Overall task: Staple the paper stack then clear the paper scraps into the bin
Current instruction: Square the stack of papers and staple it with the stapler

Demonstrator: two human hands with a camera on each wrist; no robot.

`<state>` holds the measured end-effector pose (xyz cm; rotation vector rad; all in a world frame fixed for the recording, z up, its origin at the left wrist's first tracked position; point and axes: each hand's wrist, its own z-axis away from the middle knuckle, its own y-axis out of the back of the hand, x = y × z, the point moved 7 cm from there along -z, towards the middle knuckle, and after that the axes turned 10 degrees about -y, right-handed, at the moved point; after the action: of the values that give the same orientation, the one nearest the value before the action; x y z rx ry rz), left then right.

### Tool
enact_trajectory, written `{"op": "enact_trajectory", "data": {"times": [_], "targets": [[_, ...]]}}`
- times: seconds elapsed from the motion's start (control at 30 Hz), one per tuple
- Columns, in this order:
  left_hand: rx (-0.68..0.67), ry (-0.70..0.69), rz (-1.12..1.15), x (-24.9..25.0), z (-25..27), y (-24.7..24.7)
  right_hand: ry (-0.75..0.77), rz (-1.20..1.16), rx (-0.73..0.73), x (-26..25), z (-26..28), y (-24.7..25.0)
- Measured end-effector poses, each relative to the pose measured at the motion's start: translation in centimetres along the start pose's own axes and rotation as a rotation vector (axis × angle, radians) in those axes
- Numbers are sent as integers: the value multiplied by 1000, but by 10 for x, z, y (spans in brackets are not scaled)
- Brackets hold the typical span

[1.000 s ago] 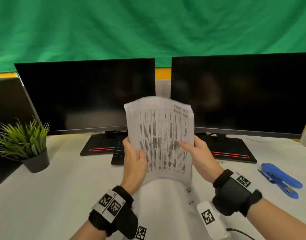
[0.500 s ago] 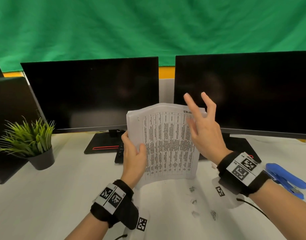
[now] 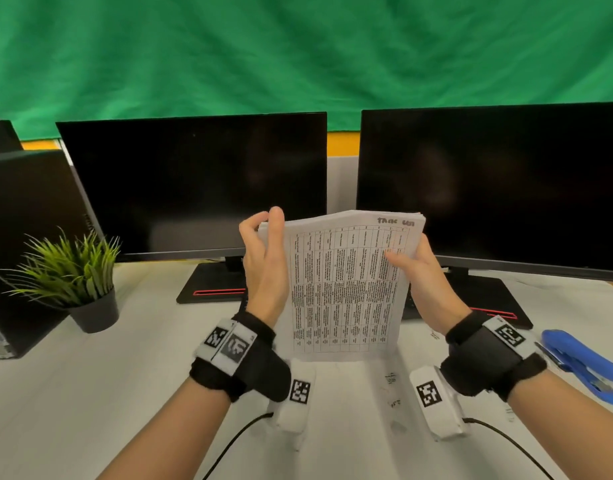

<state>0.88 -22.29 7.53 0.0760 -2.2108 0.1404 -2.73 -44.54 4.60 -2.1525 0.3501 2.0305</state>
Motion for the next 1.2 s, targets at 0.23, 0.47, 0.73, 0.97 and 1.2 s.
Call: {"op": "enact_trajectory", "data": {"times": [0.23, 0.47, 0.73, 0.97, 1.2], "targets": [[47, 61, -127, -11, -23, -2, -75, -53, -29, 17, -4, 0], [15, -41, -52, 3, -12, 0, -24, -1, -31, 17, -3, 1], [-155, -82, 14, -35, 19, 7, -48, 31, -63, 39, 7, 4], [-194, -80, -133, -42, 20, 7, -121, -43, -78, 53, 5, 0], [-128, -117, -148, -48, 31, -4, -150, 28, -49, 64, 9, -9]]}}
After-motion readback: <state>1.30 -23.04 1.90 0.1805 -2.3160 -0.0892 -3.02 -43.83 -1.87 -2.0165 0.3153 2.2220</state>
